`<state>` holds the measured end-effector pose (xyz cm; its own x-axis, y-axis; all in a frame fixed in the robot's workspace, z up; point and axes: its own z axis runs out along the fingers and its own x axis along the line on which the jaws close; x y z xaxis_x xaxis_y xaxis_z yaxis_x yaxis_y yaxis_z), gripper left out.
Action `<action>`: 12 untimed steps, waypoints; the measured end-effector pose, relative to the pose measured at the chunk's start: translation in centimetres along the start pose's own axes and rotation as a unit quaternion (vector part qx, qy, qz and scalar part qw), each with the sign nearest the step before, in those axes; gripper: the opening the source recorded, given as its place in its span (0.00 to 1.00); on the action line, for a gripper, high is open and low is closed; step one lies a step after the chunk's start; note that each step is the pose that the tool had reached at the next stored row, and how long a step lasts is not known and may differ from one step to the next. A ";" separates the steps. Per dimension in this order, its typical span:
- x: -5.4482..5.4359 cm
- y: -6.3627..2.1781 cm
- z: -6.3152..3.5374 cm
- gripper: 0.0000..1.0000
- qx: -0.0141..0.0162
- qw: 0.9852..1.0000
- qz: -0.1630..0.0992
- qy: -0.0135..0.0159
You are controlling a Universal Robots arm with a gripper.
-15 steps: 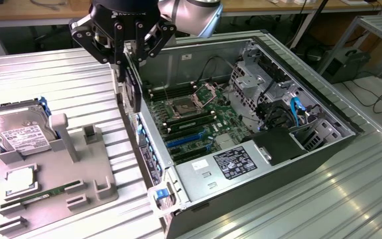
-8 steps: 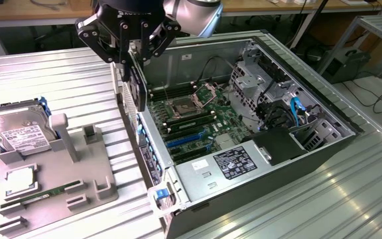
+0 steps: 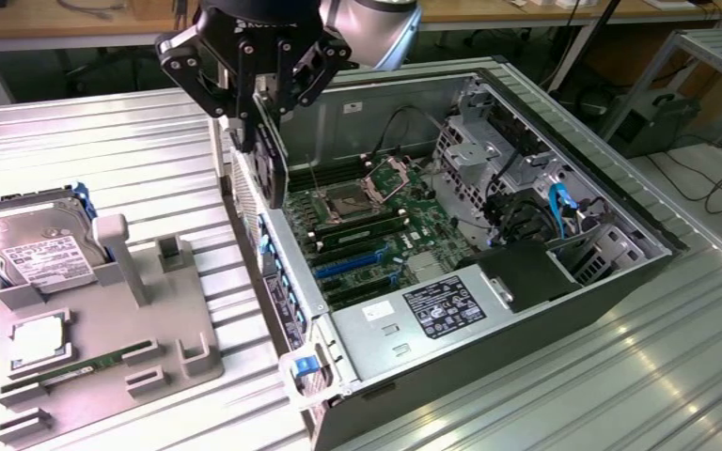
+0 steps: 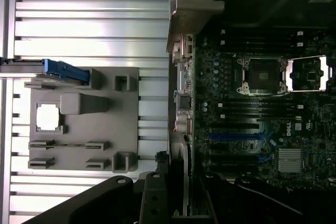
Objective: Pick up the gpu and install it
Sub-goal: 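Pick up the gpu and move the gpu toward the slot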
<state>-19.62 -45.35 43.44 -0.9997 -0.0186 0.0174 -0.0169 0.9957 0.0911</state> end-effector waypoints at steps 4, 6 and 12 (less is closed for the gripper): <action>-0.4 -0.01 -0.01 0.27 0.000 1.000 0.000 0.000; -0.5 -0.01 -0.01 0.27 0.000 1.000 0.000 0.000; -0.8 -0.02 -0.02 0.27 0.000 1.000 0.000 0.000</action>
<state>-18.77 -45.35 43.44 -0.9997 -0.0186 0.0174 -0.0170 0.9957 0.0911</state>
